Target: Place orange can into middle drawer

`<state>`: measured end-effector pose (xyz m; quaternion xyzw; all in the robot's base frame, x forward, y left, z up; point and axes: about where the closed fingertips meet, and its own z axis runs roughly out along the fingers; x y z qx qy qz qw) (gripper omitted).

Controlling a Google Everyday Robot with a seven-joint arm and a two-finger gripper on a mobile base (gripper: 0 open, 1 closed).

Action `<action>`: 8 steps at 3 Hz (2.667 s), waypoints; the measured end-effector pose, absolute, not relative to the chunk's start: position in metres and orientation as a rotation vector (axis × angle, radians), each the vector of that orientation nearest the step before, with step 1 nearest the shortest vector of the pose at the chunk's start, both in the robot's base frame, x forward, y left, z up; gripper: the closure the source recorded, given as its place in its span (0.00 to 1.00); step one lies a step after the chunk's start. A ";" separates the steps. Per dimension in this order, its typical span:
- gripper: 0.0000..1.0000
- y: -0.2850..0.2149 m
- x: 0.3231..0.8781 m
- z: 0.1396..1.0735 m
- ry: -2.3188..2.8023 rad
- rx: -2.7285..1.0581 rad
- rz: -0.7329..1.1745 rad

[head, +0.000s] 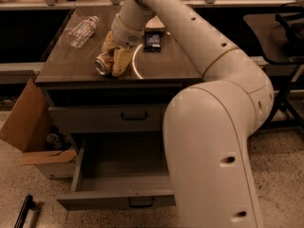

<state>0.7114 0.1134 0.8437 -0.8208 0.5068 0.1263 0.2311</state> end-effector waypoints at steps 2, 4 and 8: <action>0.84 0.120 0.711 0.844 1.372 -2.271 0.354; 1.00 0.127 0.664 0.889 1.317 -2.233 0.369; 1.00 0.143 0.591 0.860 1.373 -2.099 0.701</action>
Offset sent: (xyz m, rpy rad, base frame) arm -0.0044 0.0032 0.0132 -0.0027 -0.0129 0.0324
